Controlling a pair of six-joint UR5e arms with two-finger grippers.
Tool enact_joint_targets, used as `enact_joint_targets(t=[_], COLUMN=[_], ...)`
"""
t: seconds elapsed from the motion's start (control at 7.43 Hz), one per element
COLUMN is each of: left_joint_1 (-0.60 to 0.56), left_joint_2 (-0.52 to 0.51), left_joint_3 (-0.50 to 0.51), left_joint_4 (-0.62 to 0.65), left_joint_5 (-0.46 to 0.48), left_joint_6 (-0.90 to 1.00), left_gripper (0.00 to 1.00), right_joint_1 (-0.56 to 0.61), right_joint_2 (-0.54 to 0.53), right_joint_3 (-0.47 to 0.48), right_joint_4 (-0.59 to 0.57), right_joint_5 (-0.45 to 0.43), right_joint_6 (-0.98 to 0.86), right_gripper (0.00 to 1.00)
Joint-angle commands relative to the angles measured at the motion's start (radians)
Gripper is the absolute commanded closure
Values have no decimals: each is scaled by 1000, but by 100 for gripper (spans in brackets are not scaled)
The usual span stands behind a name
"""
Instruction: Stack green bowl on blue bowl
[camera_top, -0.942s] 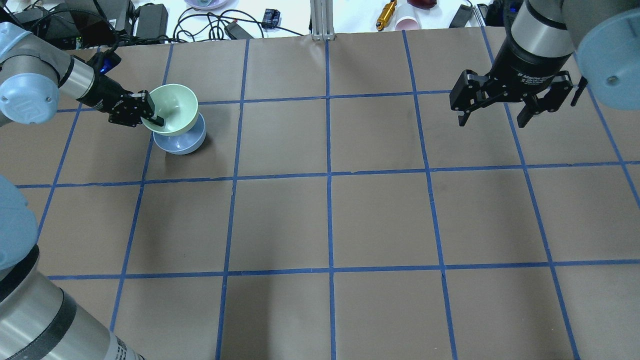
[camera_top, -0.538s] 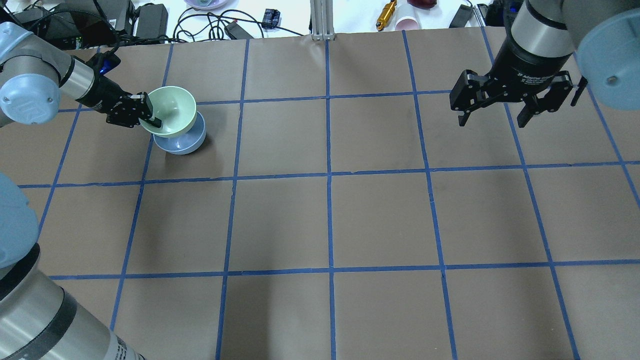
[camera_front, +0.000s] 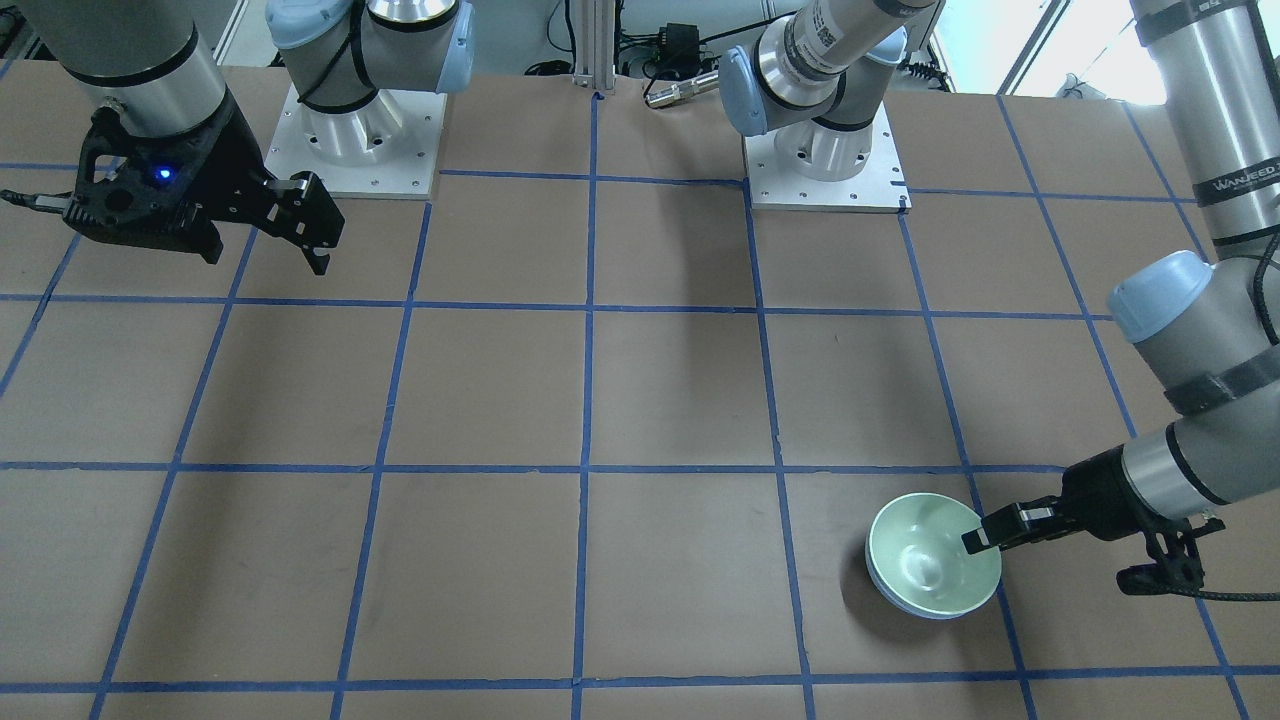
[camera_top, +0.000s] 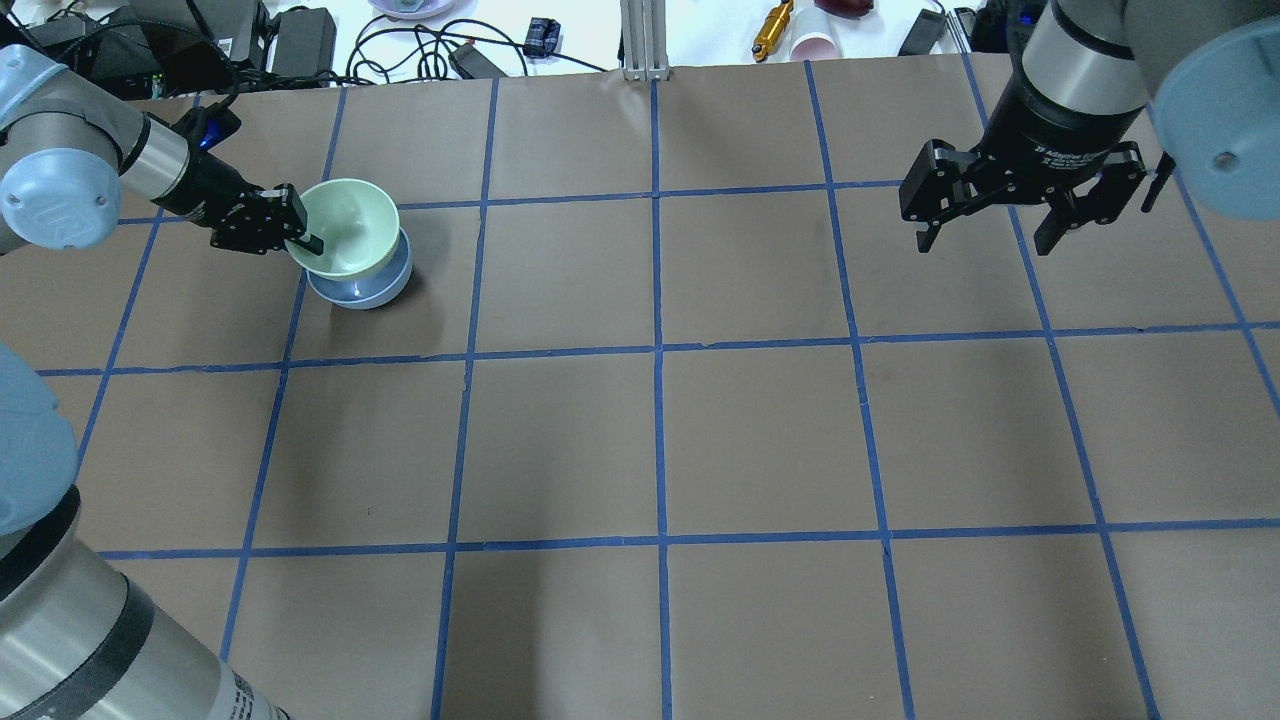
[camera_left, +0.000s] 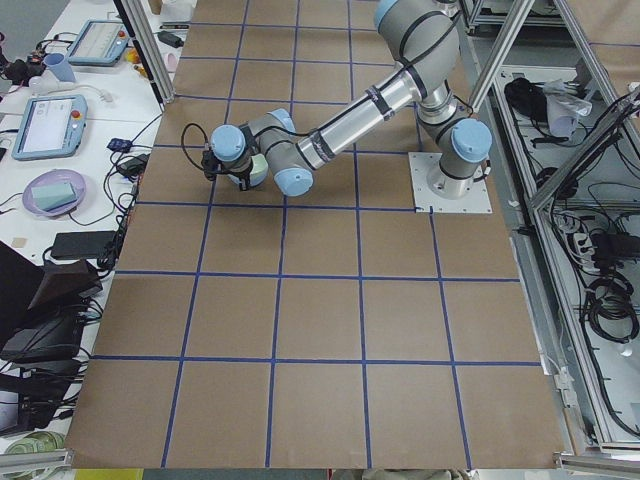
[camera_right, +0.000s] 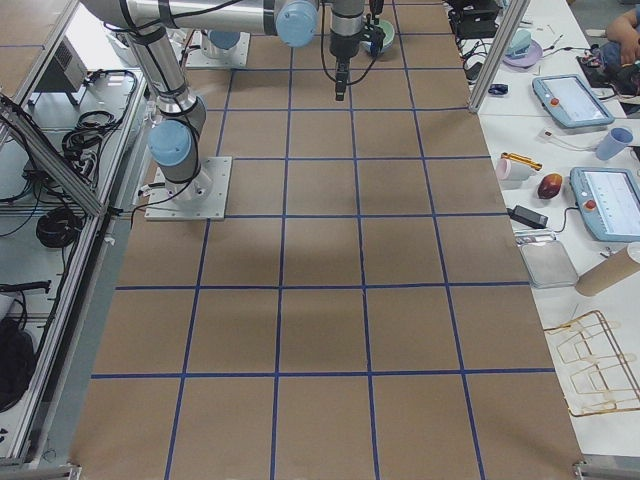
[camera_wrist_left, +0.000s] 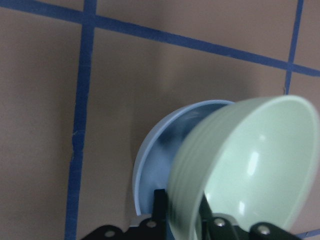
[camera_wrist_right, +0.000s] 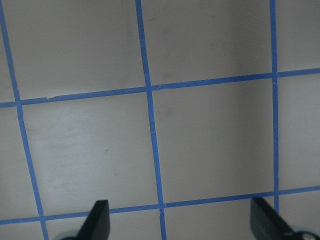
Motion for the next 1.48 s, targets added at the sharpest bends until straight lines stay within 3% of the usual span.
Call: enact_joint_targets(t=[0.0, 0.4, 0.94, 1.35], left_joint_1=[0, -32, -271, -374], left_joint_2=[30, 113, 264, 386], left_joint_3=[2, 10, 100, 91], left_joint_4=[-1, -41, -200, -283], left_joint_5=[2, 90, 290, 338], left_joint_6=[-20, -43, -245, -305], left_gripper=[0, 0, 0, 0], right_joint_1=[0, 0, 0, 0], right_joint_2=[0, 0, 0, 0], right_joint_3=[1, 0, 0, 0], right_joint_4=[0, 0, 0, 0], right_joint_5=[-1, -1, -1, -1], right_joint_6=[0, 0, 0, 0], right_gripper=[0, 0, 0, 0])
